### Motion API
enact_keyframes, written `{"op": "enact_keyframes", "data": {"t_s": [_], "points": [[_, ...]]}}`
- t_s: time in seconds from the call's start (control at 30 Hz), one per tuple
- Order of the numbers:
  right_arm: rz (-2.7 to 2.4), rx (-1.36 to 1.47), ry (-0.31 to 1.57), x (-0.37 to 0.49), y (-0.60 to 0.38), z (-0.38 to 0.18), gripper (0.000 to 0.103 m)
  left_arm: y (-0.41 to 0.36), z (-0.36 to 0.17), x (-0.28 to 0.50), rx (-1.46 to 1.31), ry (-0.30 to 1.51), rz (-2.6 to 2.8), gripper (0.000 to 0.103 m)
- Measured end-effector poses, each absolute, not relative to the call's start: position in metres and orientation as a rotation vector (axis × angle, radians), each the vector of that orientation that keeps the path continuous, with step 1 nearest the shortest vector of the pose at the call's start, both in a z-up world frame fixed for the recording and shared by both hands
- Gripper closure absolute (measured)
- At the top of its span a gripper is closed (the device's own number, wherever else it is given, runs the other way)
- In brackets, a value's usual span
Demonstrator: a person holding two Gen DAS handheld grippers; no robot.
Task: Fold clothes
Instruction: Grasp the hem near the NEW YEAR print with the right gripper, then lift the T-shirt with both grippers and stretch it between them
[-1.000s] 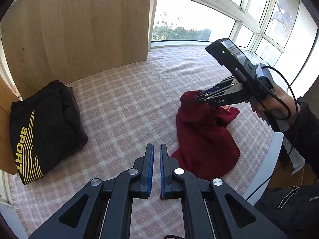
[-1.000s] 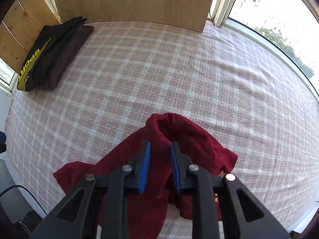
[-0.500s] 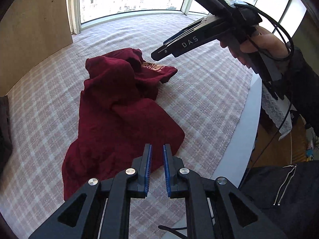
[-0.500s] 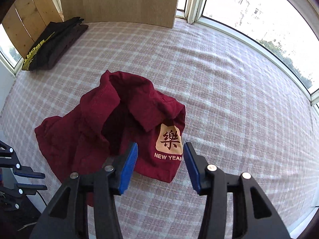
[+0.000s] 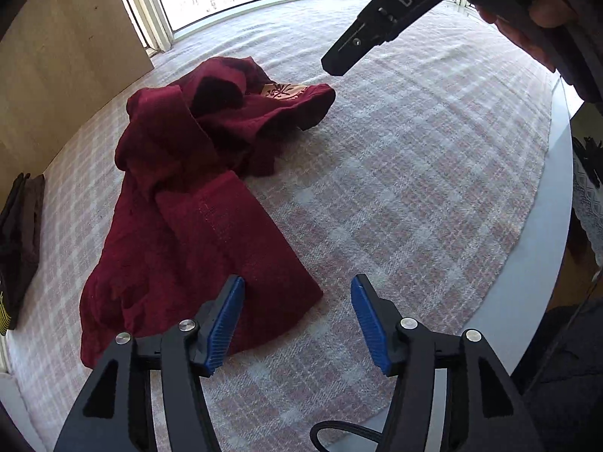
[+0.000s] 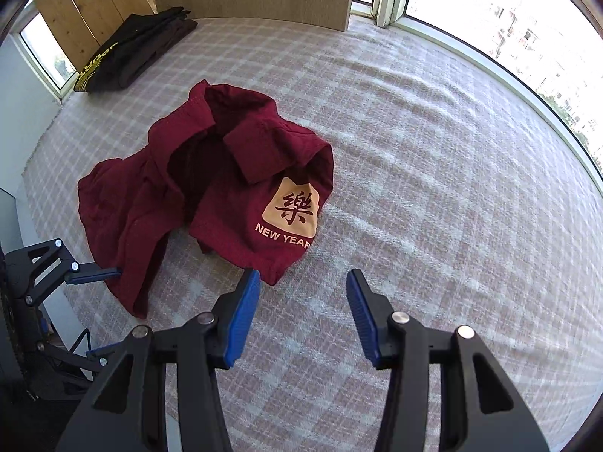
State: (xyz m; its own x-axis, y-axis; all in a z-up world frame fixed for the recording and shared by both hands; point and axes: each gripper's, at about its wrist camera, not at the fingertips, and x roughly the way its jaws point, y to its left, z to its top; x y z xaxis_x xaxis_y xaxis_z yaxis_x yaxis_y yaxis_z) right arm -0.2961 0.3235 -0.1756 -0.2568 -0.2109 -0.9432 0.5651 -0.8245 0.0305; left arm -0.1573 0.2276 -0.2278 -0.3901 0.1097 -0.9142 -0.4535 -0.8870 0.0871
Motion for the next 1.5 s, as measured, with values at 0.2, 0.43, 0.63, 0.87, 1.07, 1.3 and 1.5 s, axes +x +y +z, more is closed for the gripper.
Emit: {"op": "enact_keyframes", "data": {"t_s": [0.2, 0.43, 0.63, 0.87, 1.07, 1.3, 1.5], "points": [[-2.094, 1.433, 0.476, -0.301, 0.314, -0.168, 0.056, 0.187, -0.221, -0.179, -1.577, 0.194, 2.364, 0.092], [-2.092, 1.348, 0.599, -0.322, 0.278, -0.175, 0.05, 0.095, -0.156, -0.196, -1.487, -0.071, 2.549, 0.093], [-2.078, 1.314, 0.615, -0.336, 0.246, -0.183, 0.05, 0.029, -0.132, -0.212, -1.459, -0.045, 2.658, 0.093], [-2.097, 1.415, 0.528, -0.377, 0.228, -0.2, 0.053, 0.011, -0.144, -0.232, -1.456, -0.027, 2.622, 0.093], [-2.109, 1.519, 0.375, -0.411, 0.234, -0.199, 0.096, -0.01, -0.143, -0.236, -1.423, -0.092, 2.624, 0.093], [-2.21, 1.479, 0.094, -0.415, 0.266, -0.158, 0.097, -0.034, -0.141, -0.241, -1.383, -0.169, 2.626, 0.093], [-2.351, 1.466, 0.068, -0.359, 0.287, -0.099, 0.097, -0.044, -0.096, -0.22, -1.237, -0.136, 2.64, 0.093]]}}
